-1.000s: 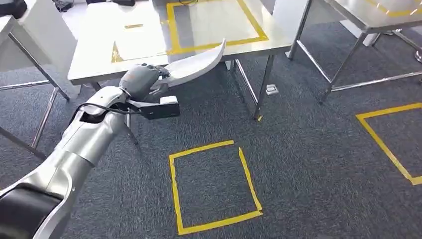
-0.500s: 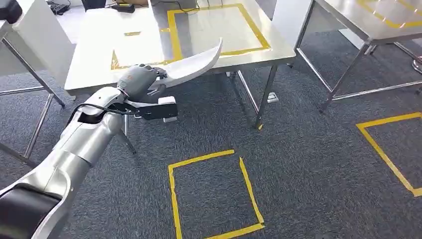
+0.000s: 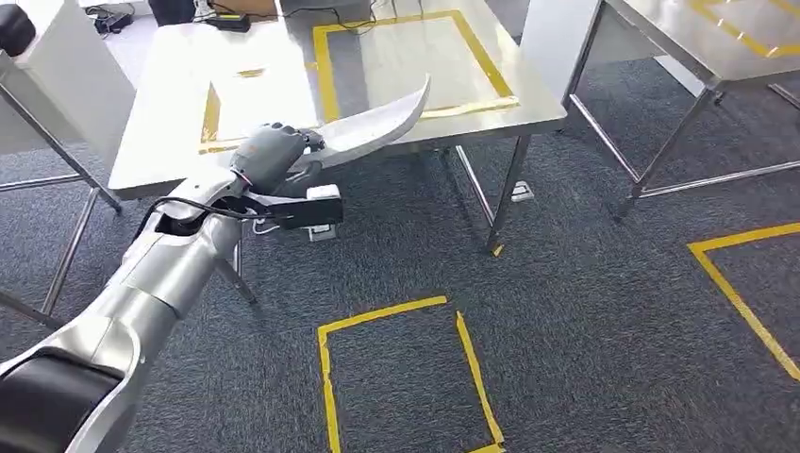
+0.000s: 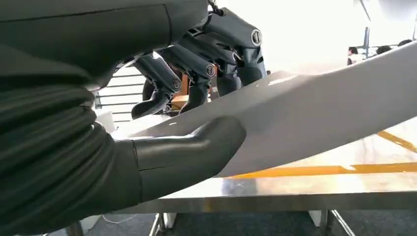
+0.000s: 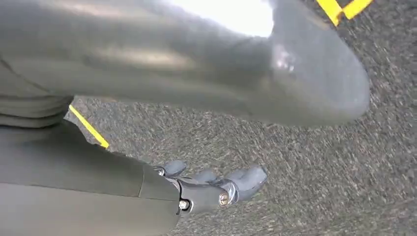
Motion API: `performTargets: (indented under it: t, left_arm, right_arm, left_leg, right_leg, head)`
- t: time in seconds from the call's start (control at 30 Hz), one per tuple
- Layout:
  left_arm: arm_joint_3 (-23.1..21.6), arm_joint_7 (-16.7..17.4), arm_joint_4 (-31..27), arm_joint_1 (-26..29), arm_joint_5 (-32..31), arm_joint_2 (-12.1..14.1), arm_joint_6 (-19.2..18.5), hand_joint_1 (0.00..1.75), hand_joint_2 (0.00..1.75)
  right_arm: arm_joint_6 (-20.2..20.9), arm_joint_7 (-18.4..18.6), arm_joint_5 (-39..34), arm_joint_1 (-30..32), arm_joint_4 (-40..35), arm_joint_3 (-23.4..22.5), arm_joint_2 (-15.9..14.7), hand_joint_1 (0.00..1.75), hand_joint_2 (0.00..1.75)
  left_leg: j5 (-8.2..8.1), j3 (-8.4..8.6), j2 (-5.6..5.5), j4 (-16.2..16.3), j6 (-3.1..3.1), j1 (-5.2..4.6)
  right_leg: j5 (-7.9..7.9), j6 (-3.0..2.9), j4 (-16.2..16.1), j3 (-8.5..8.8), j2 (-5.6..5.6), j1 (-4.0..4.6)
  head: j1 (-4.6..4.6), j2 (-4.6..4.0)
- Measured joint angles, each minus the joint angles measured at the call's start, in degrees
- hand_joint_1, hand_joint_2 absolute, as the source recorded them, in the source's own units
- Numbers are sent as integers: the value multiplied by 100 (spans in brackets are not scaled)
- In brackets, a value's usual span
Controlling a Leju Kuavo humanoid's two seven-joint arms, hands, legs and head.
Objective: Take the parts from the cabinet and place them on the table.
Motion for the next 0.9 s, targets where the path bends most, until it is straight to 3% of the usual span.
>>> performTargets:
  t: [0.03, 0.1, 0.13, 0.17, 0.2, 0.23, 0.3, 0.33, 0.37, 0.43, 0.47, 0.5, 0.53, 0.6, 0.63, 0.67, 0.7, 0.73, 0.8, 0.83, 0.87, 0.9]
  left_arm:
    - [0, 0, 2, -8, 0, 2, 2, 175, 175]
    - [0, 0, 7, 12, 4, 0, 2, 175, 175]
    - [0, 0, 11, 33, 2, 2, 2, 175, 175]
    - [0, 0, 20, 44, 2, 2, 2, 175, 175]
    - [0, 0, 20, 48, 2, 2, 2, 175, 175]
    - [0, 0, 20, 46, 2, 4, 2, 175, 175]
    - [0, 0, 22, 25, 2, 26, 2, 175, 175]
    - [0, 0, 31, 4, 4, 31, 2, 175, 175]
    - [0, 0, 33, -2, 4, 31, 2, 175, 175]
    - [-2, -2, 20, 4, 4, 20, 0, 175, 175]
    - [-2, -2, 11, 0, 4, 22, 0, 175, 175]
    - [-2, 7, 2, -8, 4, 26, 0, 175, 175]
    - [-2, 7, 2, -24, 4, 24, 2, 175, 175]
    - [-2, 0, 4, -22, 4, 0, 2, 175, 175]
    - [-2, -2, 4, -4, 4, -4, 2, 175, 175]
    - [-2, 0, 7, 11, 4, -2, 2, 175, 175]
    - [-2, 2, 9, 18, 4, -2, 2, 175, 175]
    - [-2, 0, 11, 17, 4, -2, 2, 175, 175]
    - [-2, 0, 7, 17, 4, -9, 2, 175, 175]
    - [-2, 0, 13, 15, 4, -7, 2, 175, 175]
    - [-2, 0, 13, 6, 4, -9, 2, 175, 175]
    - [-4, 0, 13, 11, 2, -7, 0, 175, 175]
  right_arm:
    - [-2, -2, 0, -3, 0, 0, -2, 0, 0]
    - [-2, -2, 0, -5, 0, 0, -2, 0, 0]
    - [-2, -2, 0, -2, 0, 0, -2, 0, 0]
    - [-2, 0, -2, 3, 0, 0, -2, 0, 0]
    - [-2, 0, -2, 12, 0, 0, -2, 0, 0]
    - [-2, 0, -2, 13, 0, 0, -2, 0, 0]
    - [-2, -2, 0, 12, 0, 0, 0, 0, 0]
    - [-2, 0, 0, 0, 0, 0, 15, 0, 0]
    - [-2, -2, 0, -8, 0, 0, 15, 0, 0]
    - [-2, -2, 0, -11, 0, 0, 13, 0, 0]
    - [-2, 2, -2, -11, 0, -2, 11, 0, 0]
    - [0, -2, 0, -12, 0, -2, 0, 0, 0]
    - [0, -2, 0, -14, 0, -2, 11, 0, 0]
    - [-2, -2, -2, -15, 0, -2, 7, 0, 0]
    - [-2, -2, 0, -13, 0, -2, 7, 0, 0]
    - [-2, 0, -2, -7, 0, -2, 7, 0, 0]
    - [-2, 0, 0, -1, 0, -2, 7, 0, 0]
    - [-2, 0, -2, 1, 0, -2, 4, 0, 0]
    - [-2, -2, 0, 1, 0, -2, 2, 0, 0]
    - [0, 0, 0, 3, 0, 0, 4, 0, 0]
    - [0, 0, 0, -11, 0, 0, 4, 0, 0]
    - [0, -2, -2, -4, 0, 0, 4, 0, 0]
  left_leg:
    - [-72, -211, 14, 374, -34, 10]
    - [-400, -745, 33, 1182, -89, 39]
    - [-569, -964, 43, 1446, -94, 44]
    - [-592, -1070, 46, 1474, -96, 47]
    - [-458, -1054, 46, 1266, -80, 46]
    - [-201, -951, 45, 913, -52, 42]
    - [598, -677, 50, -15, 56, 11]
    - [742, -673, 50, -371, 100, -40]
    - [621, -613, 31, -311, 109, -45]
    - [642, -571, 31, -373, 187, -36]
    - [659, -461, 28, -374, 233, -30]
    - [627, -386, 29, -406, 256, -8]
    - [603, -354, 32, -403, 292, -6]
    - [534, -308, 20, -400, 322, -10]
    - [496, -284, 13, -394, 320, -10]
    - [454, -252, 8, -383, 316, -10]
    - [406, -208, 1, -365, 310, -9]
    - [350, -159, -1, -344, 297, -7]
    - [229, -64, 2, -298, 253, -4]
    - [180, -38, -2, -254, 217, -31]
    - [165, -71, -11, -274, 184, -32]
    - [129, -62, -11, -294, 138, -33]
  right_leg:
    - [-34, -22, -2, 35, 0, -3]
    - [-111, -32, -1, 108, 1, -3]
    - [-157, -33, 1, 153, 4, -3]
    - [-203, -30, 1, 212, 12, -3]
    - [-255, -25, 1, 287, 21, -1]
    - [-309, -20, 1, 364, 24, 4]
    - [-418, 3, -14, 486, 26, 10]
    - [-473, 38, 28, 527, 24, 39]
    - [-525, 80, -1, 536, 33, 40]
    - [-474, 144, 66, 600, 27, 47]
    - [-498, 171, 77, 629, 27, 46]
    - [-512, 196, 288, 534, 14, 27]
    - [-570, 216, 595, 367, 4, 31]
    - [-915, 253, 1391, -174, 5, 27]
    - [-1090, 268, 1654, -401, 5, 30]
    - [-1143, 286, 1725, -543, 4, 27]
    - [-1016, 294, 1556, -559, 3, 18]
    - [-726, 277, 1184, -469, 1, 9]
    - [13, 266, 208, -144, -6, -1]
    - [45, 235, 62, -152, -10, 18]
    - [-142, 180, 59, -142, -12, 46]
    - [-13, 143, 38, -104, -5, 43]
  head:
    - [-22, 0]
    - [-13, 0]
    - [-22, 0]
    - [-17, 0]
    - [-20, 0]
    - [-17, 0]
    - [-20, 0]
    - [-15, 0]
    - [-4, 2]
    - [7, 0]
    - [2, 2]
    - [9, 0]
    - [15, 0]
    - [17, 0]
    - [22, 0]
    - [24, 0]
    - [22, 0]
    - [24, 2]
    - [24, 0]
    - [17, 0]
    - [18, 0]
    - [17, 2]
